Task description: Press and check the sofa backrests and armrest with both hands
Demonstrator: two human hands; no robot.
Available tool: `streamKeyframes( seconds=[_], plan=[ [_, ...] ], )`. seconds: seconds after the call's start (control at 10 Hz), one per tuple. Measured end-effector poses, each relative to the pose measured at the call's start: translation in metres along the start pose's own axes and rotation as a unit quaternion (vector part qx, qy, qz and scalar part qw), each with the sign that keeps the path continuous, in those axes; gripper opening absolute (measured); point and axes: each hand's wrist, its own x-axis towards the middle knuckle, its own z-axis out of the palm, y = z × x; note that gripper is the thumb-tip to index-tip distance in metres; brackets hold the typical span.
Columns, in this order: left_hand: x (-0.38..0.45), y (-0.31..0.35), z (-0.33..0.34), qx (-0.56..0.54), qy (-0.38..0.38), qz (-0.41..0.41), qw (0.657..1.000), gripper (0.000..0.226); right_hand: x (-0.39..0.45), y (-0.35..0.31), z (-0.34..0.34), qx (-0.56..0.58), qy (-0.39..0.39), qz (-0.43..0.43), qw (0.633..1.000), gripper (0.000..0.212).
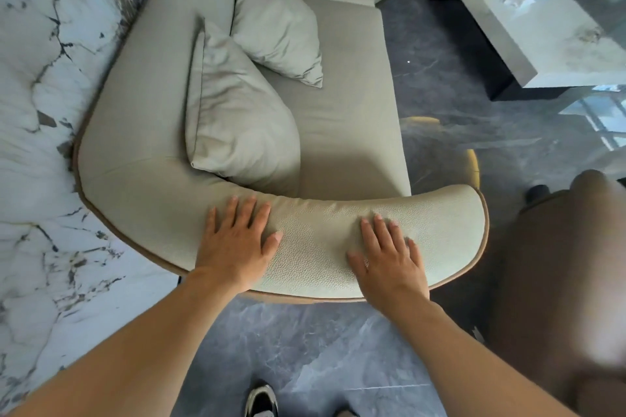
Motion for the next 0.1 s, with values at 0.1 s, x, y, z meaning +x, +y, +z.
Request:
streamKeyframes(
  seconds=[0.1],
  plan=[
    [-0.022,-0.0028,-0.0225,0.046,-0.083,0.01,0.995,0.067,-0.0176,-0.0007,-0.0299,-0.038,-0.058,0.032,0.997,0.065]
  ],
)
